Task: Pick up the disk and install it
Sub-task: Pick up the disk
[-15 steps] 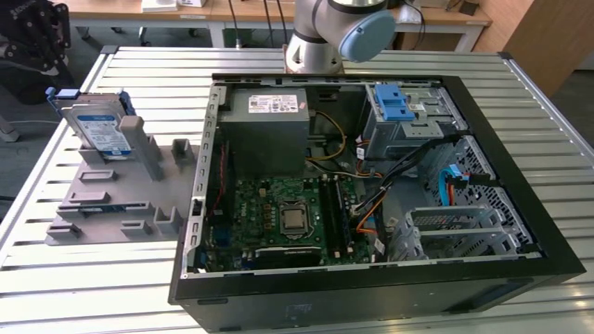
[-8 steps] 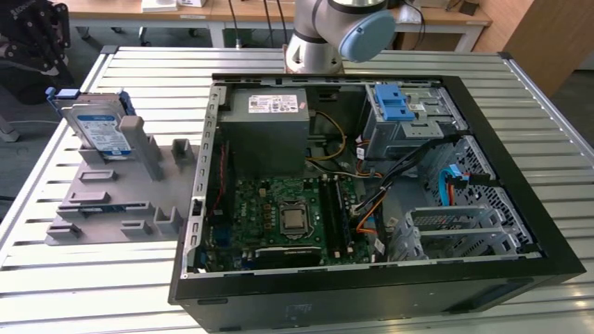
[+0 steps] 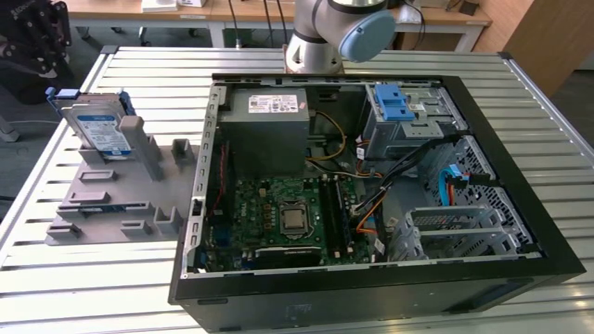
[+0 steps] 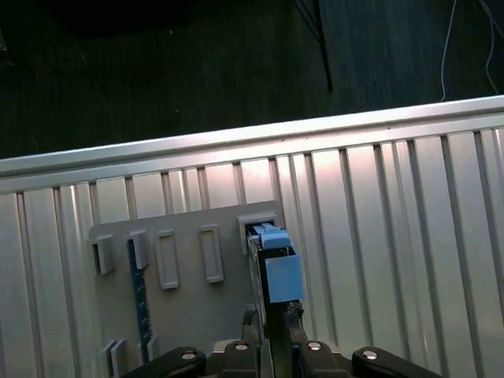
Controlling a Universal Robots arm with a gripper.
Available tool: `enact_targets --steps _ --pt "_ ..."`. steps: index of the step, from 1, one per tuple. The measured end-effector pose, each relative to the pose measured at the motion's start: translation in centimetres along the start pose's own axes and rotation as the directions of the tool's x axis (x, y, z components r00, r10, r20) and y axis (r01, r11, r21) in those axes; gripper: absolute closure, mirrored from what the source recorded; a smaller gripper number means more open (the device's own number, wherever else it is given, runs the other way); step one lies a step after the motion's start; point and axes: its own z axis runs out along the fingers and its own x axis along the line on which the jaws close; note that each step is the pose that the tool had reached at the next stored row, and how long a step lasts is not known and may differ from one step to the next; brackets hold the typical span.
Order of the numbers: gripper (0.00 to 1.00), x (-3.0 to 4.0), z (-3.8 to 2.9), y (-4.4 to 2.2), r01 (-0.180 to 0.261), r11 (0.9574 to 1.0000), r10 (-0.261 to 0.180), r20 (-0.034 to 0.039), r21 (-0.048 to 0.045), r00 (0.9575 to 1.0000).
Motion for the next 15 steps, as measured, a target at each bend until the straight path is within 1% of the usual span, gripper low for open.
enact_targets --steps 1,3,4,5,6,7,8,10,12,15 --pt "0.77 0.00 0.01 0.01 0.014 0.9999 -0.014 -0.0004 -0.0006 0.9999" --pt "0.65 0.01 0.05 0.01 0.042 0.9991 -0.042 -0.0009 -0.0015 0.9991" --pt "0.65 0.02 0.06 0.01 0.056 0.9984 -0.056 -0.0012 -0.0022 0.9984" --pt "0.59 0.02 0.07 0.03 0.069 0.9976 -0.069 -0.0015 -0.0027 0.9976" --pt "0.53 0.03 0.09 0.08 0.078 0.9969 -0.078 -0.0015 -0.0029 0.9969" --pt "0.53 0.04 0.10 0.10 0.080 0.9968 -0.080 -0.0016 -0.0029 0.9968" --pt "0.47 0.03 0.10 0.10 0.080 0.9968 -0.080 -0.0016 -0.0029 0.9968" --pt "0.47 0.03 0.09 0.11 0.080 0.9968 -0.080 -0.0016 -0.0022 0.9968" --pt "0.47 0.04 0.11 0.19 0.083 0.9965 -0.083 -0.0012 0.0050 0.9966" --pt "0.47 0.06 0.22 0.27 0.102 0.9948 -0.102 -0.0013 0.0063 0.9948"
